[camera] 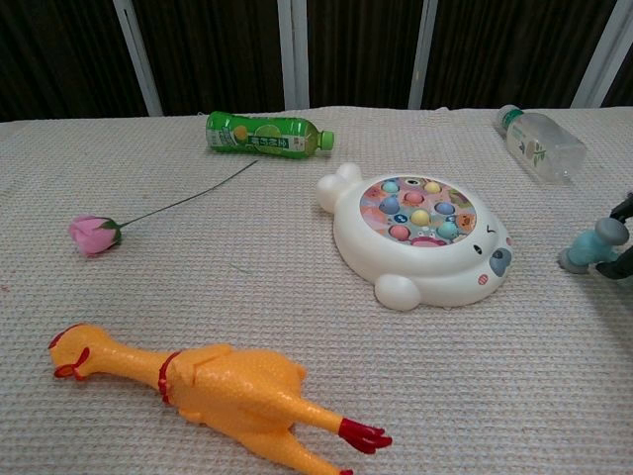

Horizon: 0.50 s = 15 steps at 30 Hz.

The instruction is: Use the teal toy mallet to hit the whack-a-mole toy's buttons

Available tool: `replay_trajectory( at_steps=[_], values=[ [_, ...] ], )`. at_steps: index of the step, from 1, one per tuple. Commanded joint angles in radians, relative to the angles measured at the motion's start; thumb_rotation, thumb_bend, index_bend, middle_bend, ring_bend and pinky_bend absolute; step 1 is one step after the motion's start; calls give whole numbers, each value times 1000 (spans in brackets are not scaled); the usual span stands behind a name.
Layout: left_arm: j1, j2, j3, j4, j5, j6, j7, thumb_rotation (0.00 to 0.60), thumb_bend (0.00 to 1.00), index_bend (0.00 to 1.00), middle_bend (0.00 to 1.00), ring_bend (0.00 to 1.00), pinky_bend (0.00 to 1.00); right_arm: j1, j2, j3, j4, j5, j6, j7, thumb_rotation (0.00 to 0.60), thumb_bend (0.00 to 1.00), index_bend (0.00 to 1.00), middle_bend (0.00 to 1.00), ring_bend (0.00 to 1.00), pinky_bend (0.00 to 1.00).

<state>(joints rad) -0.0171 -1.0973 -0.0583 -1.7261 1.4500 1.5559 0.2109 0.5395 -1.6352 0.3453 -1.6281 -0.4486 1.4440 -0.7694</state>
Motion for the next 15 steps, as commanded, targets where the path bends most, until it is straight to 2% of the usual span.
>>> replay_trajectory(
  at_steps=[1, 15],
  values=[
    [-1, -1, 0, 0, 0, -1, 2, 600, 0, 119, 42, 0, 0, 0, 1, 1, -1, -1, 1, 0, 600, 355, 540, 164, 166, 168],
    [-5, -5, 1, -5, -2, -7, 16, 600, 0, 124, 42, 0, 0, 1, 6, 3, -4, -1, -1, -6, 600, 402, 565, 168, 166, 168]
  ],
)
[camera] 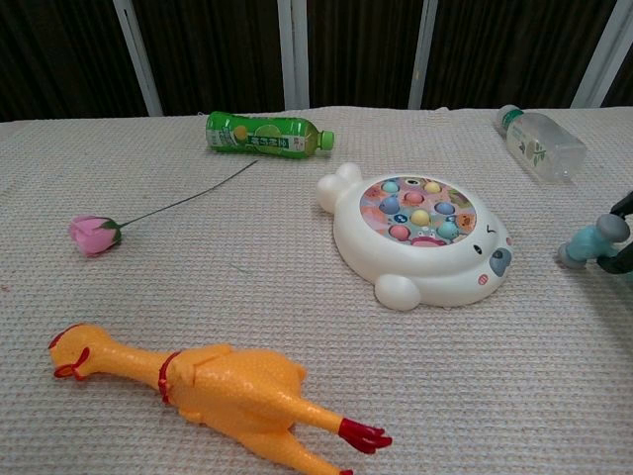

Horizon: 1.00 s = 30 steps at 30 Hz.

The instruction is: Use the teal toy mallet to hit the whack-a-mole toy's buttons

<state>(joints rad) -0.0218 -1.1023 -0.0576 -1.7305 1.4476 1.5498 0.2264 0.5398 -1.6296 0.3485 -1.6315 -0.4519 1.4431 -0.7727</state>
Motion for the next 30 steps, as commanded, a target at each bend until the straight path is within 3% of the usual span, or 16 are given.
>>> replay_trajectory(
  at_steps=[1, 5, 21, 30],
  values=[
    [-1, 0, 1, -1, 1, -1, 0, 600, 0, 123, 42, 0, 0, 1, 1, 0, -1, 3, 0, -4, 600, 412, 572, 171, 167, 168],
    [-2, 2, 4, -3, 5, -4, -4, 600, 0, 123, 42, 0, 0, 3, 2, -1, -5, 2, 0, -9, 600, 453, 609, 209, 184, 168],
    [-4, 6, 7, -9, 4, -12, -7, 600, 0, 123, 41, 0, 0, 9, 11, -16, -24, 11, -8, -36, 600, 454, 642, 416, 323, 181],
    [-6, 4, 8, -11, 2, -14, -2, 600, 0, 123, 40, 0, 0, 11, 15, -24, -26, -6, -6, -36, 600, 455, 664, 471, 386, 215]
  ],
)
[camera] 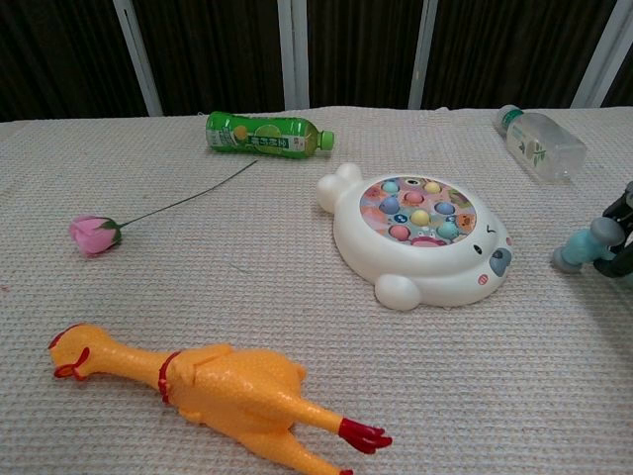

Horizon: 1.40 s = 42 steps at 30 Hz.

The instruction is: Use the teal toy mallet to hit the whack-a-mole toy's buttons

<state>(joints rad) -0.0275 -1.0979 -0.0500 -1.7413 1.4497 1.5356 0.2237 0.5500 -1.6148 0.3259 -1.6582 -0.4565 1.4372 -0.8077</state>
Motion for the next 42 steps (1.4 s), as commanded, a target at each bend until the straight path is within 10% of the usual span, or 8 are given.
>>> replay_trajectory(
  at_steps=[1, 42],
  values=[
    [0, 0, 0, -1, 1, 0, 1, 600, 0, 123, 40, 0, 0, 0, 0, 0, 1, -2, 1, 1, 600, 455, 667, 474, 391, 217],
    [-7, 2, 4, -8, -7, -13, 7, 600, 3, 127, 35, 0, 0, -2, 91, 17, -92, -27, -68, 52, 600, 565, 825, 659, 573, 329]
  ],
)
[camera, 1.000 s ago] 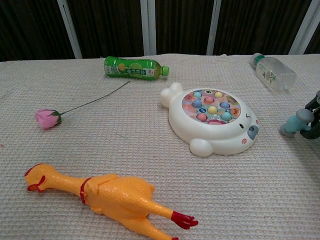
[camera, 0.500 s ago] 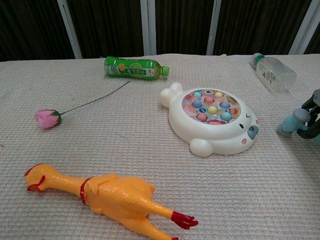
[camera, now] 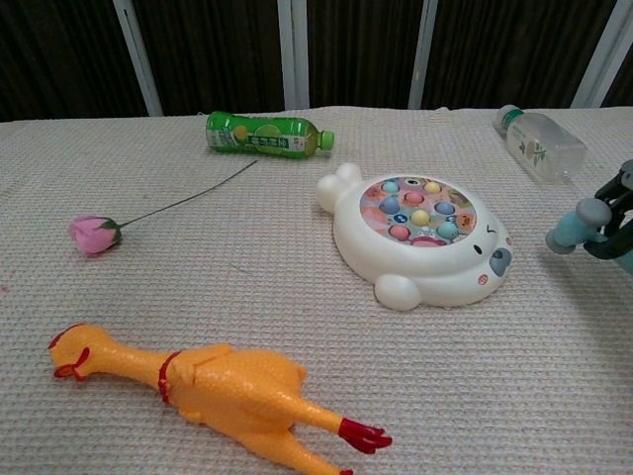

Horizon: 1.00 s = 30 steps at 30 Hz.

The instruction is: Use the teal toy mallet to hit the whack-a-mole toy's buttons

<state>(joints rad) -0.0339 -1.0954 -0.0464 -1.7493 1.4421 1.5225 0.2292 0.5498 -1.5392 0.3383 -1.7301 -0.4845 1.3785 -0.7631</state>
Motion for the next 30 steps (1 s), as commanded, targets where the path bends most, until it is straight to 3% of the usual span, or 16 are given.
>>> replay_trajectory(
  at_steps=[1, 19, 30],
  values=[
    [0, -1, 0, -1, 0, 0, 2, 600, 2, 127, 35, 0, 0, -2, 22, 5, -27, 2, -14, 10, 600, 568, 827, 659, 574, 332],
    [-2, -2, 1, -3, -4, -4, 7, 600, 3, 128, 35, 0, 0, -1, 158, -16, -216, -60, -46, 40, 600, 581, 872, 690, 606, 380],
    [1, -8, -10, 0, -17, 12, 16, 600, 3, 128, 35, 0, 0, 89, 190, -28, -307, 59, -47, -94, 600, 581, 901, 704, 617, 391]
  ],
)
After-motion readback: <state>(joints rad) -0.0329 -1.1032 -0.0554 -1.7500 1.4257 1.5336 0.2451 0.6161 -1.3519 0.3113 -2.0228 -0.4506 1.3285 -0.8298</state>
